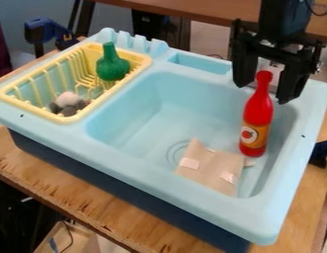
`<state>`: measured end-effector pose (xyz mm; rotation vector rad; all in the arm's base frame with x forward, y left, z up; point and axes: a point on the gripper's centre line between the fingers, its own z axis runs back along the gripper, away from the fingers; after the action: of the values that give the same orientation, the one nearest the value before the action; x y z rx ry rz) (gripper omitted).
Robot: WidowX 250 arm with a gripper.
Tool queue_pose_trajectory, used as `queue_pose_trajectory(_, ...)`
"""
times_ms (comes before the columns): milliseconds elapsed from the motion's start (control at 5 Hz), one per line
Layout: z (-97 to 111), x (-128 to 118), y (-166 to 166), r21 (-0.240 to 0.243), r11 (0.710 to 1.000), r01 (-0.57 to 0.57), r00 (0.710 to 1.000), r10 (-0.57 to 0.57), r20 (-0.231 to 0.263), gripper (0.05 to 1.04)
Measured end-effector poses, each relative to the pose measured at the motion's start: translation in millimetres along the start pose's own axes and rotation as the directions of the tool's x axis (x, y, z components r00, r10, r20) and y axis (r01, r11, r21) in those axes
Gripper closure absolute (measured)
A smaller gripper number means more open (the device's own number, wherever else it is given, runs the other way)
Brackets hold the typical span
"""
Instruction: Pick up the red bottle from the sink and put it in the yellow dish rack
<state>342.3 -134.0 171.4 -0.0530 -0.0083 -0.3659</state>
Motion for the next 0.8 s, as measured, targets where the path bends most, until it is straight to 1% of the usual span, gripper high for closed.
queue_pose_trajectory(200,-2.5,0.3,-5.5,0.032,0.999,-0.020,1.000,0.020,-0.003,0.116)
queue_pose_trajectory(400,-4.8,0.5,-3.0,0.072,0.995,-0.076,0.997,0.076,-0.007,0.387)
queue_pose_trajectory(600,-4.9,-1.0,-4.8,0.058,0.995,-0.086,0.996,0.087,-0.017,0.677)
queue_pose_trajectory(800,-5.1,-4.3,-5.2,0.053,0.994,-0.100,0.994,0.101,-0.026,0.749)
